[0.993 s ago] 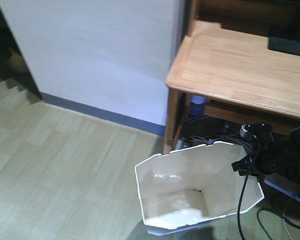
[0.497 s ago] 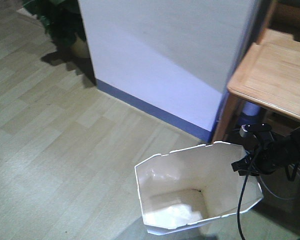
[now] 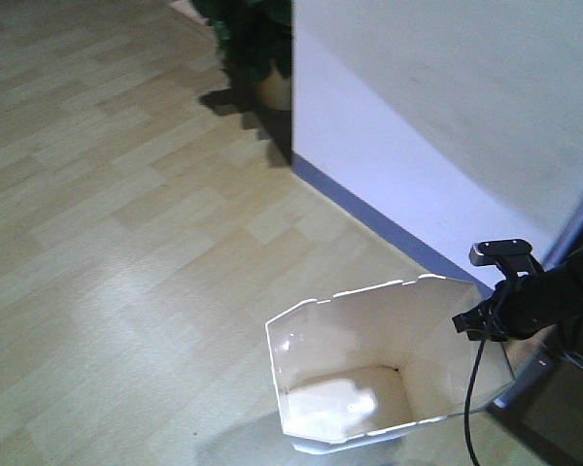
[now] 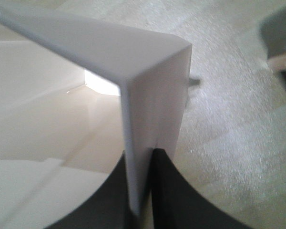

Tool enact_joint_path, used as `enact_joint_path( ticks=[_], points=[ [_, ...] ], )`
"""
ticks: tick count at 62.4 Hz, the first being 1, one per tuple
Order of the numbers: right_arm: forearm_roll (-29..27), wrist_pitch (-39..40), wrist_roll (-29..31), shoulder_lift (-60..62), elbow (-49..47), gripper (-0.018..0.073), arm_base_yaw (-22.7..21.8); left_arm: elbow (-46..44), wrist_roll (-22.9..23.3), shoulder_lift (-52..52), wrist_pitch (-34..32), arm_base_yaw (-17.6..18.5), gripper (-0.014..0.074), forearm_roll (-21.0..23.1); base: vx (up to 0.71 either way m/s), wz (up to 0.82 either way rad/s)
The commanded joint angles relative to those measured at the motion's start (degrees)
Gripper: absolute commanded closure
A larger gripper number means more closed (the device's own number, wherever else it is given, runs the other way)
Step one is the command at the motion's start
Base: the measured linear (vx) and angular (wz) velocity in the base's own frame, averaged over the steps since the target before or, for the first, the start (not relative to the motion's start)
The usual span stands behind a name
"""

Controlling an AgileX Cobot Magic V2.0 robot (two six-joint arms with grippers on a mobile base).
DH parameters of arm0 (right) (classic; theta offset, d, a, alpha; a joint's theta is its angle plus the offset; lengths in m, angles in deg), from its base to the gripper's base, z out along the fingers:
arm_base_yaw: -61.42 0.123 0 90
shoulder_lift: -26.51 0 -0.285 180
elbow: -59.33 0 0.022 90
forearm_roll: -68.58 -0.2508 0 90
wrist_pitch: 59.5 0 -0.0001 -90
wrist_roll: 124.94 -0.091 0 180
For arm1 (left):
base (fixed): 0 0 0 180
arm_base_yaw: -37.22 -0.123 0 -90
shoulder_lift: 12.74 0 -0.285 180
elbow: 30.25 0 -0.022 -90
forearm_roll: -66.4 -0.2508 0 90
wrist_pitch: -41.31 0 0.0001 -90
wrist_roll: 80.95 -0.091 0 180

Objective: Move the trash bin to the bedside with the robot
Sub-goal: 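Hold the bin in the right gripper while the base turns away from the desk, then carry the bin with the right gripper toward the bed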

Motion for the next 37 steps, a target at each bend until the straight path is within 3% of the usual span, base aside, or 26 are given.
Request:
enact_joint_path(
  ticks=[1,37],
  points=[
    [-3.01,-7.91,-0.59,3.63,-0.90,0.0566,-0.06,1.58,0.52,0.57,-4.45,0.34,0.0602,0.18,0.11,0.57],
    [-3.01,-7.91,-0.59,3.63,-0.90,0.0566,-0.06,1.58,0.52,0.57,-4.45,0.34,0.0602,0.18,0.14,0.70]
  ],
)
